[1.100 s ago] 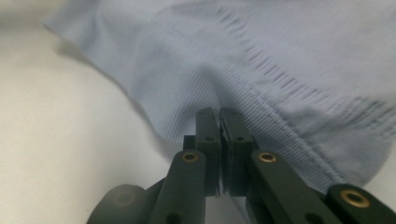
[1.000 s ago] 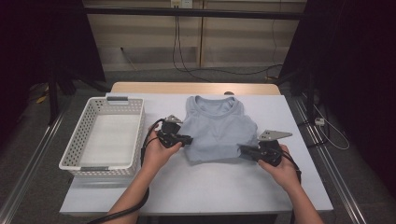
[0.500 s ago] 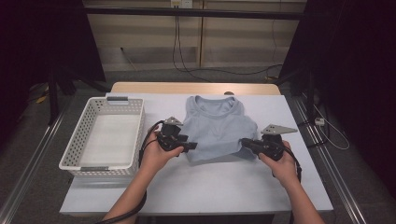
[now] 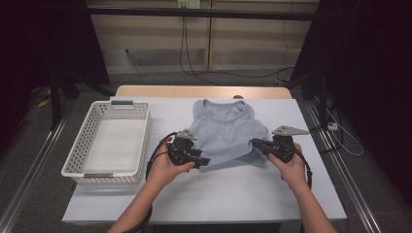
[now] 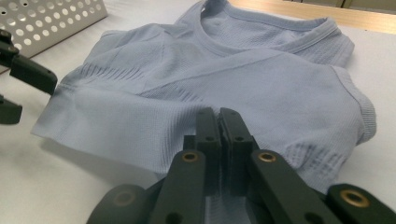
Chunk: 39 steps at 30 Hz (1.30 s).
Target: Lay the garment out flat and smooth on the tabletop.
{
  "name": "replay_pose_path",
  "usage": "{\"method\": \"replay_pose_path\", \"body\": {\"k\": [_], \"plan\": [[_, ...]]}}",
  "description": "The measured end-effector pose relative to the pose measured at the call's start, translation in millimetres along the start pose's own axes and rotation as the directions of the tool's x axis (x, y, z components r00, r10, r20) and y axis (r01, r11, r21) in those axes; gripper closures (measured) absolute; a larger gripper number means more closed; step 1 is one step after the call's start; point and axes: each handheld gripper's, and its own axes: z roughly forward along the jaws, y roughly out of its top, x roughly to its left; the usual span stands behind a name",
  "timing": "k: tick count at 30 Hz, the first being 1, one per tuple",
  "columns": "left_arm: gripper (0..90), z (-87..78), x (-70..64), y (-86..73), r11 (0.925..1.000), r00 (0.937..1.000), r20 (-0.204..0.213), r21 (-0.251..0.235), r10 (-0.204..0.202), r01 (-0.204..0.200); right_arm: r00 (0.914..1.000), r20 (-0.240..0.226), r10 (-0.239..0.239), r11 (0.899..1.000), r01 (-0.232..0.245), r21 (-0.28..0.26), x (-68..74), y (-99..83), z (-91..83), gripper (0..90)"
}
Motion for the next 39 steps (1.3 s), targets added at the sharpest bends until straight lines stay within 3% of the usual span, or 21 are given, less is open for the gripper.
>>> {"method": "replay_pose_path", "body": {"k": [4,11,13,17,20,23,25,27,32,35,39], "plan": [[54.2,6.4,-0.5,-4.3,0.9999,0.9998,0.017,0.016,0.005,-0.005,1.0000,-0.004,0.008,1.000,-0.008,0.006,-1.4,-0.9,1.6,87.7],[52.1,22.3,1.6,-12.7,0.9965,0.9992,-0.006,0.074,0.040,-0.040,0.9999,-0.005,0.015,1.000,-0.015,0.008,-2.8,-1.4,3.1,87.6],[53.8,23.4,2.1,-13.5,0.9969,0.9989,-0.012,0.065,0.045,-0.044,0.9999,-0.003,0.015,1.000,-0.015,0.011,-2.5,-1.5,3.0,87.6],[61.9,23.3,0.5,-14.6,0.9959,0.9969,-0.047,0.069,0.063,-0.059,0.9999,-0.006,0.015,1.000,-0.015,0.012,-3.3,-1.7,3.5,87.6],[70.8,22.7,-1.9,-12.9,0.9909,0.9929,-0.070,0.102,0.096,-0.088,0.9998,-0.005,0.019,1.000,-0.019,0.012,-3.2,-1.5,4.1,87.6],[86.1,21.5,-0.9,-11.3,0.9926,0.9965,-0.071,0.116,0.044,-0.036,0.9998,-0.005,0.018,1.000,-0.018,0.013,-3.2,-1.6,4.4,87.6],[87.6,19.9,-0.5,-9.5,0.9921,0.9964,-0.070,0.119,0.049,-0.040,0.9998,-0.005,0.018,1.000,-0.018,0.015,-3.3,-1.7,4.5,87.6],[87.9,15.6,-0.4,-6.3,0.9935,0.9973,-0.062,0.109,0.040,-0.033,0.9998,-0.007,0.018,1.000,-0.018,0.015,-3.6,-1.5,4.2,87.6],[88.2,-11.8,4.4,10.5,1.0000,0.9972,-0.075,0.002,0.002,-0.002,0.9997,-0.009,0.022,1.000,-0.022,0.010,-5.3,-1.3,3.7,87.6],[88.1,-27.2,7.8,20.8,0.9983,0.9956,-0.093,-0.058,-0.015,0.009,0.9997,-0.011,0.021,1.000,-0.021,0.010,-4.7,-1.0,3.9,87.6],[88.2,-33.8,14.5,28.9,0.9956,0.9935,-0.109,-0.091,-0.033,0.023,0.9996,-0.017,0.022,1.000,-0.022,0.004,-3.2,-0.1,3.8,87.6]]}}
